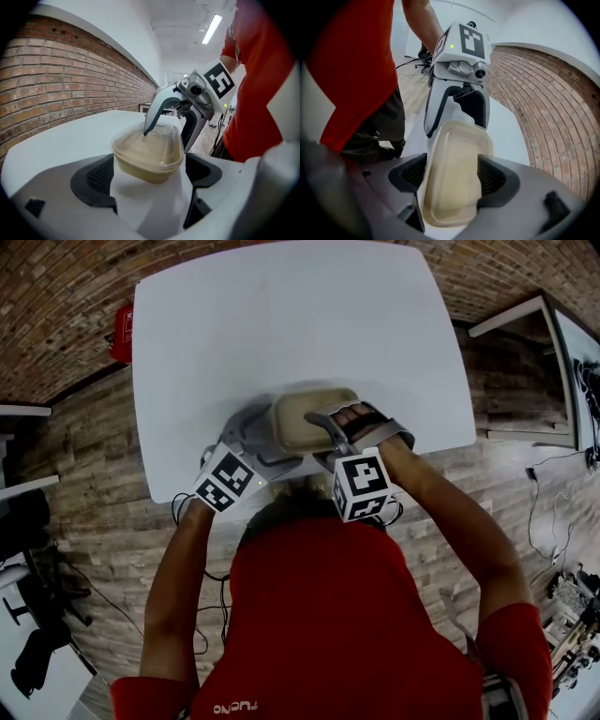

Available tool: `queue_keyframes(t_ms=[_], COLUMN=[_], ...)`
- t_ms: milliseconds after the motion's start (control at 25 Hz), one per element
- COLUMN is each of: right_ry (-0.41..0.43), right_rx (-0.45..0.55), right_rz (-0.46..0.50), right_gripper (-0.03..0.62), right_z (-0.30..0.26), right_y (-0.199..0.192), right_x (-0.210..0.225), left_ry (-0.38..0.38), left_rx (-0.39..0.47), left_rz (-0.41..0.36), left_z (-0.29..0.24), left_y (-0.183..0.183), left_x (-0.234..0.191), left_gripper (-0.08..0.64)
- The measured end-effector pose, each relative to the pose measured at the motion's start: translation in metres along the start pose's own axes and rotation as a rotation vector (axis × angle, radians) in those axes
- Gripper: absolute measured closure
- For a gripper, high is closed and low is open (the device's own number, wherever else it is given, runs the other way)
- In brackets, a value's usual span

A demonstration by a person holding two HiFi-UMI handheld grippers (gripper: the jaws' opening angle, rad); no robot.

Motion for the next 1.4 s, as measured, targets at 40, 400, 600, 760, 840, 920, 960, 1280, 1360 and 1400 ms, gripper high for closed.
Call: queue_keyframes(t_ms=[40,400,600,760,840,920,960,1280,1360,1400], right_ry=[-0.004,0.129,0.174,0.183,0.207,0.242,0.259,0.236,0.196,0.183], right_rx=[0.007,0.262,0.285,0.265,0.269,0.286,0.295,0.255,0.233,0.231], right_rz=[-0.001,-0.098,-0.139,-0.139,-0.166,-0.216,-0.242,-0.175,-0.119,-0.104], right_gripper=[0.272,0.322,0.321,0.321,0.321,0.321,0.322,0.322,0.322,0.322], right_z=[0.0,0.017,0.017,0.015,0.015,0.018,0.02,0.027,0.023,0.023], right_y=[-0.001,-0.017,-0.019,-0.016,-0.016,-0.015,-0.016,-0.017,-0.016,-0.015], right_x=[0.001,0.012,0.018,0.018,0.019,0.024,0.027,0.026,0.019,0.017], left_ry=[-0.001,-0.051,-0.062,-0.027,0.003,0.024,0.03,0.031,0.036,0.038], left_rx=[-0.003,-0.063,-0.076,-0.1,-0.124,-0.134,-0.132,-0.112,-0.109,-0.109], left_rz=[-0.011,-0.05,-0.05,-0.068,-0.125,-0.156,-0.156,-0.117,-0.107,-0.108], left_z=[0.0,-0.006,-0.01,-0.014,-0.016,-0.017,-0.017,-0.019,-0.019,-0.019], left_y=[0.0,-0.008,-0.002,-0.002,-0.003,-0.003,-0.003,-0.002,-0.003,-0.003], left_x=[0.0,-0.014,-0.011,-0.009,-0.006,-0.004,-0.003,0.001,0.002,0.003], left_gripper=[0.071,0.069,0.071,0.075,0.084,0.091,0.108,0.12,0.12,0.12])
Point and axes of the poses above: the fingertips, and each gripper's own axes: z backward along the fingers, x to its right, y out of its top, the point moved 10 cm from there along z, backward along the fingers, and after that the axes turned 7 degrees about y, right-handed, at the moved point
